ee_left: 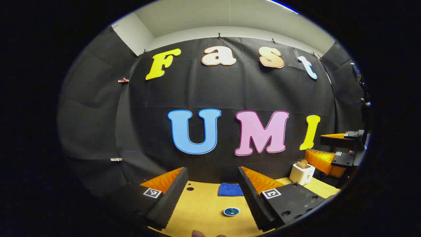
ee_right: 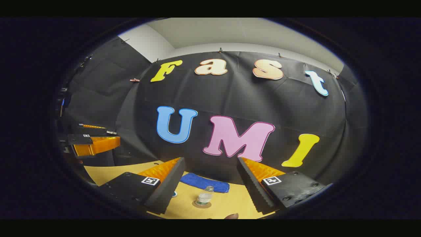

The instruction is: Open the teacup lid with one hand, grasp the water bottle and pour water into the teacup with the other hand; after pouring, place the water bottle on the coaster and then close the teacup lid.

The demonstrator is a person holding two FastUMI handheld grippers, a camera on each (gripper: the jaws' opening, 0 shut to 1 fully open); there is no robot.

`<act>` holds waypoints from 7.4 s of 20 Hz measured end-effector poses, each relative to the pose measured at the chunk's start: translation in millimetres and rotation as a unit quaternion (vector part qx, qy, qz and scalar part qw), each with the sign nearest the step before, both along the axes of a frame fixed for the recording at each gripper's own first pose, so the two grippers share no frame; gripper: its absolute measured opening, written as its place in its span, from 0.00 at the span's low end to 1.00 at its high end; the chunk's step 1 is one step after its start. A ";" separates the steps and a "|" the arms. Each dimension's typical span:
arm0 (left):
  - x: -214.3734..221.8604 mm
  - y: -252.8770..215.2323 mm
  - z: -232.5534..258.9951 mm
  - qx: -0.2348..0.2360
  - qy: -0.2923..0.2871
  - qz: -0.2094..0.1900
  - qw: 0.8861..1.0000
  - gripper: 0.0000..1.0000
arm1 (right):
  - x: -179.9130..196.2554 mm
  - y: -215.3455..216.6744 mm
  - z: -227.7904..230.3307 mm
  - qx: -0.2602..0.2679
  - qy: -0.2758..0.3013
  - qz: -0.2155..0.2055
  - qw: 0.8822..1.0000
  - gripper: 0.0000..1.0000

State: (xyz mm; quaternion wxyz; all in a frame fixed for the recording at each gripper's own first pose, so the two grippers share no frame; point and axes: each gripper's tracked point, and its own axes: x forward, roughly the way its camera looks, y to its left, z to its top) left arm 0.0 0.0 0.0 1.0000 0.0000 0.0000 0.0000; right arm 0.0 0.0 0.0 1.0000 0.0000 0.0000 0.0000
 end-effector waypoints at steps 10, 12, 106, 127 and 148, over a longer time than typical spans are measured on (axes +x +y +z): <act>21.6 -15.9 -15.4 0.000 0.005 -0.063 0.998 0.95 | 3.7 6.4 4.8 0.006 -0.007 -0.033 0.999 0.96; 28.7 -20.4 -17.5 -0.002 0.006 -0.078 0.997 0.95 | 5.3 5.9 6.1 0.004 -0.009 -0.042 0.999 0.96; 132.0 53.0 -320.1 -0.010 0.122 -0.035 0.992 0.31 | 138.2 55.0 -357.2 -0.646 0.104 0.066 0.754 0.74; 132.0 61.1 -325.0 -0.011 0.125 -0.036 0.991 0.31 | 152.9 63.2 -354.3 -0.747 0.053 0.101 0.655 0.73; 123.1 61.6 -331.5 -0.025 0.131 -0.038 0.990 0.31 | 168.4 80.0 -304.5 -0.829 -0.089 0.090 0.545 0.74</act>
